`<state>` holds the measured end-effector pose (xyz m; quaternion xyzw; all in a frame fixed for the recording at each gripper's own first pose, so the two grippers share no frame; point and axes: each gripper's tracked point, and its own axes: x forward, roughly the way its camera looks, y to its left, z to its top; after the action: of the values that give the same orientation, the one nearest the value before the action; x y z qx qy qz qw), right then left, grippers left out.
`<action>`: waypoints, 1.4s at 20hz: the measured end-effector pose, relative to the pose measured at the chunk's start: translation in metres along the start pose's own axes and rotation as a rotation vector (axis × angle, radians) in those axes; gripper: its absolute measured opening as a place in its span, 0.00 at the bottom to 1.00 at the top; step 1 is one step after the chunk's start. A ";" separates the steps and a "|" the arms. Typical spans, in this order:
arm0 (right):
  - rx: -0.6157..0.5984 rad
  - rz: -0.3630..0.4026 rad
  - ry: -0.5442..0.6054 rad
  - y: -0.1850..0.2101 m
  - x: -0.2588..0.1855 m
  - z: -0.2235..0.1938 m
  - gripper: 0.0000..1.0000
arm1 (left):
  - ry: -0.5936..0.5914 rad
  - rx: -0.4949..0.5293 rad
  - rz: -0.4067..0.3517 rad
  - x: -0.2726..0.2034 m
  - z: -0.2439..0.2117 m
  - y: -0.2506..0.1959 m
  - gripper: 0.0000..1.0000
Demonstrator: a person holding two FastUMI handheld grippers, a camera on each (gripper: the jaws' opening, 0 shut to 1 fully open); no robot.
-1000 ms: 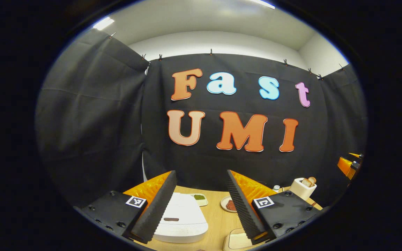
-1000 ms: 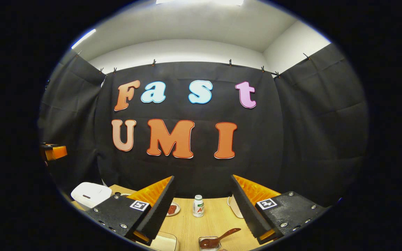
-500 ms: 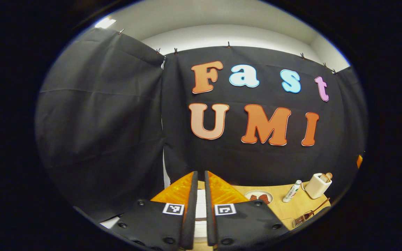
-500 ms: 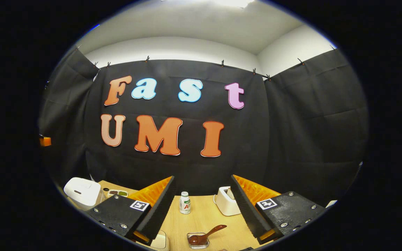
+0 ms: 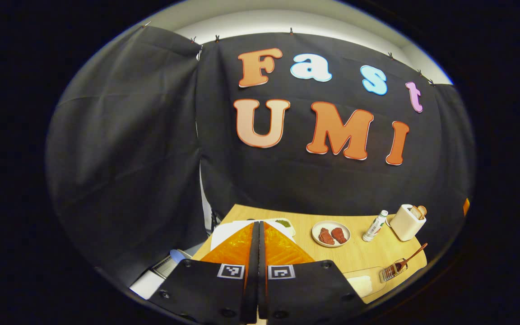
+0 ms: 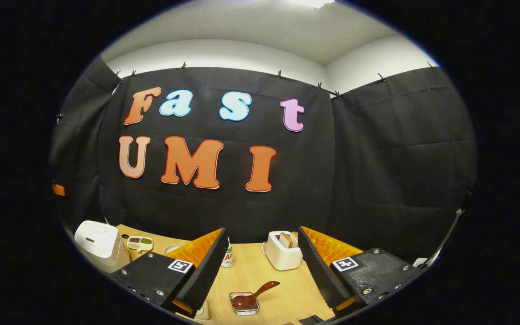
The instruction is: Close the left gripper, press the button to open the rice cooker; take a wooden spoon from the chopstick holder with the right hand, scoop a spoonful of rice and pour it into the rice cooker, then put the wooden spoon back into the chopstick holder.
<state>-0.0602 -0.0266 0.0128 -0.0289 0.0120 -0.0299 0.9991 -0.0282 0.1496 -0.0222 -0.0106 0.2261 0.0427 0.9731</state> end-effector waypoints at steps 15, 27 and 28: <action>0.016 -0.010 0.116 -0.045 0.030 -0.058 1.00 | 0.539 -0.295 0.013 0.078 -0.115 -0.002 0.05; 0.008 -0.050 0.205 -0.063 0.030 -0.091 0.97 | 0.689 -0.325 0.011 0.096 -0.161 -0.007 0.06; 0.011 -0.050 0.211 -0.062 0.030 -0.094 0.97 | 0.689 -0.326 0.018 0.097 -0.163 -0.005 0.06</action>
<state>-0.0359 -0.0960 -0.0778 -0.0202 0.1162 -0.0577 0.9913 -0.0131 0.1458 -0.2116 -0.1772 0.5303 0.0806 0.8252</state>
